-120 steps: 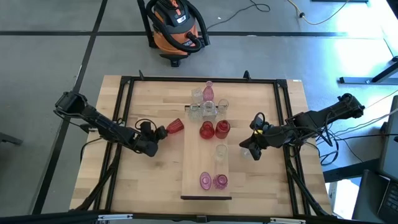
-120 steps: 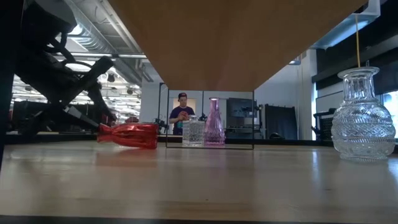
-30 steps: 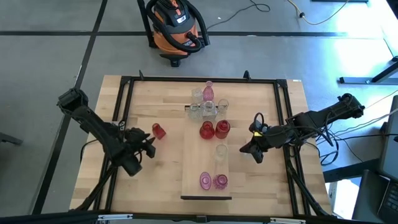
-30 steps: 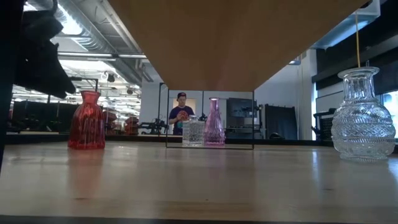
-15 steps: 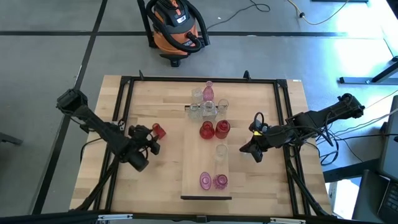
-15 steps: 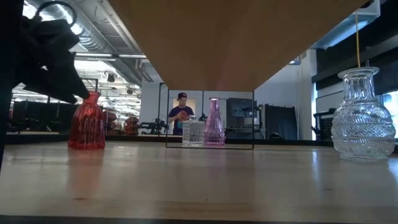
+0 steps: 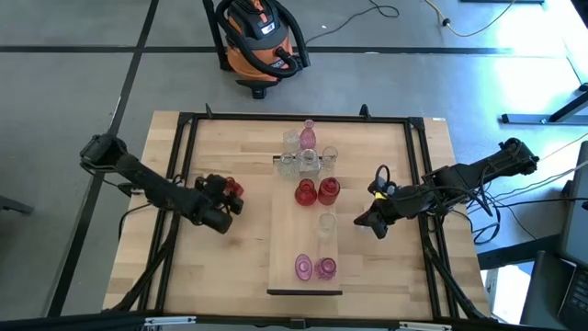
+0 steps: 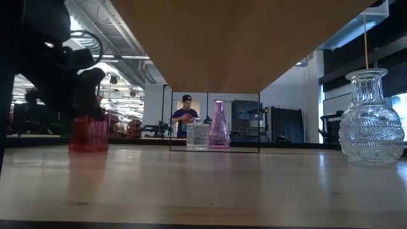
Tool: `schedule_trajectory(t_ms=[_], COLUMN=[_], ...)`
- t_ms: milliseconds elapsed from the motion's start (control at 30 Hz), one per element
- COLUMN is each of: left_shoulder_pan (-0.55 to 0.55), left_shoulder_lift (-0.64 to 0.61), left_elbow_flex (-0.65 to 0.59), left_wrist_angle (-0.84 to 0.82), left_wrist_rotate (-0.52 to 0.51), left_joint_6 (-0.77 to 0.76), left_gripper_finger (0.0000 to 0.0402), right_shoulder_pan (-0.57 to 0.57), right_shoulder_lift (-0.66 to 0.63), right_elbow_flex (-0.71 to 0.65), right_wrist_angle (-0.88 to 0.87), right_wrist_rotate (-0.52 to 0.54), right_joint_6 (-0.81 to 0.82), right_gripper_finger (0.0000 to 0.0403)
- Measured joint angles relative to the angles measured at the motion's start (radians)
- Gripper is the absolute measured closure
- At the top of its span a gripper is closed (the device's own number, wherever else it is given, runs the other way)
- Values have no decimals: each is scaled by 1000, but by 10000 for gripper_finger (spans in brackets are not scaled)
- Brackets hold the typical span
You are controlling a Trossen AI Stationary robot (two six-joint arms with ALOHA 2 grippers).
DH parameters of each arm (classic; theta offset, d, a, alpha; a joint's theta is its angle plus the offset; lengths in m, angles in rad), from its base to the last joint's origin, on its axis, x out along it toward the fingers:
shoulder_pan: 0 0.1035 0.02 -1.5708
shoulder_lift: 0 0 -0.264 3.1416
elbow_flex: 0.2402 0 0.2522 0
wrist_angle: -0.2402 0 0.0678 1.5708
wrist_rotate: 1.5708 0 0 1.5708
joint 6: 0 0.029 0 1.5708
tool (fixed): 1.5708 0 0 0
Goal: Sort vases onto shelf
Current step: Put the red vase on the shelf aligned with the red vases
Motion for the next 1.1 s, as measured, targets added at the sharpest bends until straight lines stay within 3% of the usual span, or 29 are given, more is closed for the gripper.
schedule_trajectory(t_ms=[100,467,767,900,1000,1100], left_shoulder_pan=[18,36,26,22,12,25], left_shoulder_lift=[-3,-1,-119,-207,-257,-260], left_elbow_flex=[-36,1,277,389,442,493], left_wrist_angle=[101,88,14,-38,7,81], left_wrist_rotate=[14,-5,40,28,41,128], left_joint_6=[40,60,440,533,622,789], left_gripper_finger=[187,203,204,204,204,204], right_shoulder_pan=[0,0,0,0,0,0], right_shoulder_lift=[0,0,0,0,0,0], right_elbow_flex=[0,0,0,0,0,0], right_wrist_angle=[0,0,-5,-5,-5,-10], right_wrist_rotate=[0,2,16,16,16,23], right_joint_6=[16,21,6,-15,-35,-48], right_gripper_finger=[402,402,402,402,402,402])
